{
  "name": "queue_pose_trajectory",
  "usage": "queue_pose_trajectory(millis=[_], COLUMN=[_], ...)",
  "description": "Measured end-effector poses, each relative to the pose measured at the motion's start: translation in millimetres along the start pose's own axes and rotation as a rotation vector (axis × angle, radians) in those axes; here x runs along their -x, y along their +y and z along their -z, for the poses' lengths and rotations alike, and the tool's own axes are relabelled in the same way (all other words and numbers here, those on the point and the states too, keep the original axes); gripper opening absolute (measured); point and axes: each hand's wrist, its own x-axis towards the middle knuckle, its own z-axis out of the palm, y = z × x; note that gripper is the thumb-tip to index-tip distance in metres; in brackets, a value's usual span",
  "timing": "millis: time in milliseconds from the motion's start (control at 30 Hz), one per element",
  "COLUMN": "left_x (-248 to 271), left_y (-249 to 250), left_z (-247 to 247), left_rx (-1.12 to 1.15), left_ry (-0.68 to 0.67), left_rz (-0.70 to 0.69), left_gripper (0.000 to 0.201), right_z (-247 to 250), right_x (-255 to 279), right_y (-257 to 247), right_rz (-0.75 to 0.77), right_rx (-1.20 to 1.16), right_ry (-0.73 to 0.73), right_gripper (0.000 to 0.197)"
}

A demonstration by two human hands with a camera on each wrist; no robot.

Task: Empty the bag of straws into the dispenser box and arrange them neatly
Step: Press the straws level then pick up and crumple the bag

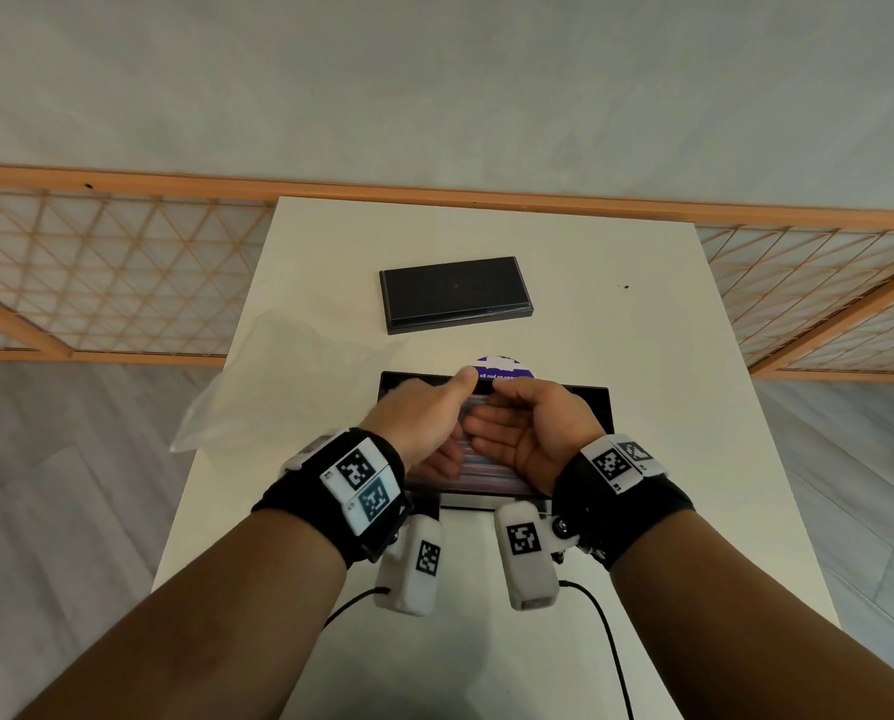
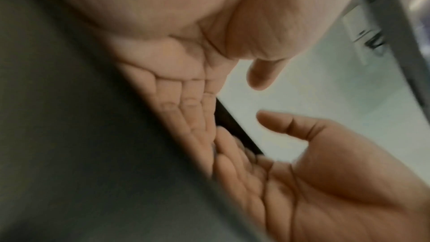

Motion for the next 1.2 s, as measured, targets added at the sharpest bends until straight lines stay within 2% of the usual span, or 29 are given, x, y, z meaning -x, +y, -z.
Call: queue_pose_trajectory(millis=[67, 133, 200, 233, 300, 367, 433, 500, 600, 700, 767, 833, 867, 933, 1000, 1067, 1133, 1200], left_x=[5.9, 5.7, -2.3, -9.8, -25.9, -42.3, -54.1, -57.7, -54.4, -51.2, -43.0, -28.2, -19.3, -0.8, 19.7, 38.9, 42.8, 39.2], left_y=[4.7, 5.3, -1.3, -10.1, -35.3, -67.9, -96.3, -115.6, -130.7, -124.7, -104.3, -74.8, -58.5, -26.4, 3.2, 21.6, 24.9, 19.7], left_z=[20.6, 49.4, 76.8, 86.1, 94.4, 91.3, 80.2, 68.2, 58.1, 65.7, 77.9, 89.3, 93.4, 93.8, 85.6, 71.7, 56.9, 54.5], left_rx=[0.070, 0.172, 0.219, 0.199, 0.129, 0.047, 0.008, -0.156, -0.423, -0.427, -0.334, -0.218, -0.147, 0.041, 0.167, 0.162, 0.121, 0.116], left_ry=[0.190, 0.420, 0.604, 0.645, 0.584, 0.438, 0.332, 0.294, 0.333, 0.443, 0.555, 0.642, 0.680, 0.700, 0.581, 0.361, 0.190, 0.175], left_rz=[-0.150, -0.221, -0.192, -0.131, 0.039, 0.177, 0.248, 0.285, 0.278, 0.239, 0.149, -0.003, -0.093, -0.273, -0.449, -0.578, -0.669, -0.727], left_gripper=[0.052, 0.028, 0.012, 0.021, 0.052, 0.078, 0.086, 0.072, 0.036, 0.031, 0.029, 0.028, 0.025, 0.018, 0.017, 0.026, 0.024, 0.028], right_z=[4.4, 11.0, 15.9, 16.8, 16.6, 15.9, 14.6, 12.2, 7.0, 2.7, -0.4, -5.8, -8.5, -15.2, -22.9, -27.7, -26.9, -21.1], right_x=[6.0, 13.5, 21.8, 26.4, 34.5, 41.6, 48.1, 53.5, 61.5, 66.8, 65.9, 65.4, 65.2, 67.9, 69.8, 64.3, 57.1, 53.2], right_y=[-7.2, -17.6, -30.4, -36.7, -48.5, -58.1, -65.2, -69.7, -70.9, -64.9, -57.6, -49.3, -45.0, -37.5, -32.3, -27.3, -24.6, -23.1], right_rz=[0.030, 0.092, 0.158, 0.184, 0.239, 0.309, 0.375, 0.432, 0.520, 0.635, 0.745, 0.867, 0.913, 1.014, 1.174, 1.305, 1.327, 1.326], right_rx=[-0.013, -0.062, -0.119, -0.140, -0.162, -0.152, -0.114, -0.071, 0.003, 0.146, 0.318, 0.540, 0.653, 0.821, 0.933, 0.987, 0.993, 0.971], right_ry=[-0.016, -0.027, -0.024, -0.025, -0.027, -0.015, -0.001, 0.008, 0.023, 0.044, 0.096, 0.143, 0.148, 0.053, -0.100, -0.194, -0.200, -0.131], right_gripper=[0.021, 0.026, 0.029, 0.030, 0.031, 0.032, 0.031, 0.030, 0.026, 0.019, 0.011, 0.007, 0.015, 0.039, 0.063, 0.073, 0.070, 0.050])
